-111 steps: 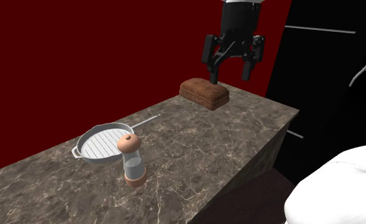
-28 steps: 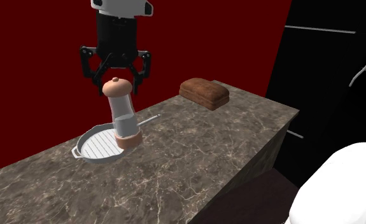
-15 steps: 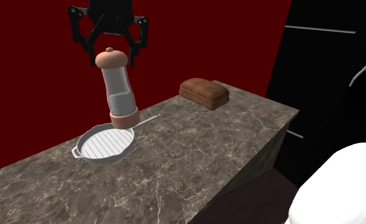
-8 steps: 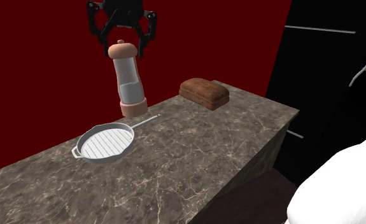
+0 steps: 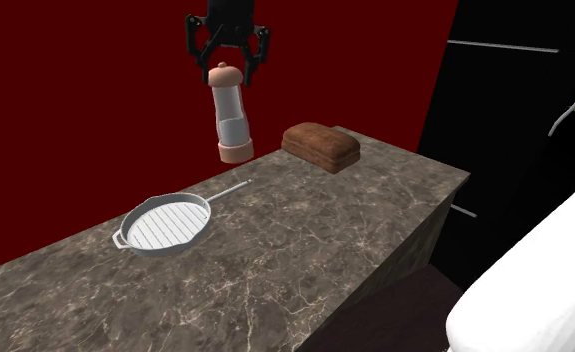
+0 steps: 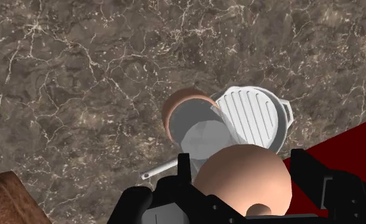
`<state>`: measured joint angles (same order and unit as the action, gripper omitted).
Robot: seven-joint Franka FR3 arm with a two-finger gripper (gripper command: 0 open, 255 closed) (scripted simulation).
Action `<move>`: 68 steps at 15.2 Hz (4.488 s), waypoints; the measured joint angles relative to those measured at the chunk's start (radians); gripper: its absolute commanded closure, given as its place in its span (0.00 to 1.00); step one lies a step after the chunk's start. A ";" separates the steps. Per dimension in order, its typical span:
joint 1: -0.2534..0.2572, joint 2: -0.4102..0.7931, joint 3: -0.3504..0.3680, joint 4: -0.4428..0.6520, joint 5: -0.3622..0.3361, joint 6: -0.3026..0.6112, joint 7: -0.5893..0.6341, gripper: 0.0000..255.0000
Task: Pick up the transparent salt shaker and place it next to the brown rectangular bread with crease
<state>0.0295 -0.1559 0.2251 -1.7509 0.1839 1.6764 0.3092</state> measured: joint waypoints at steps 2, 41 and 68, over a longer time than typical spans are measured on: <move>-0.016 0.045 -0.019 0.041 -0.010 -0.001 -0.033 1.00; -0.178 0.710 -0.144 0.594 -0.059 0.058 -0.340 1.00; -0.178 0.719 -0.145 0.411 -0.053 0.249 -0.366 0.00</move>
<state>-0.1485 0.5629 0.0805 -1.3402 0.1305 1.9253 -0.0571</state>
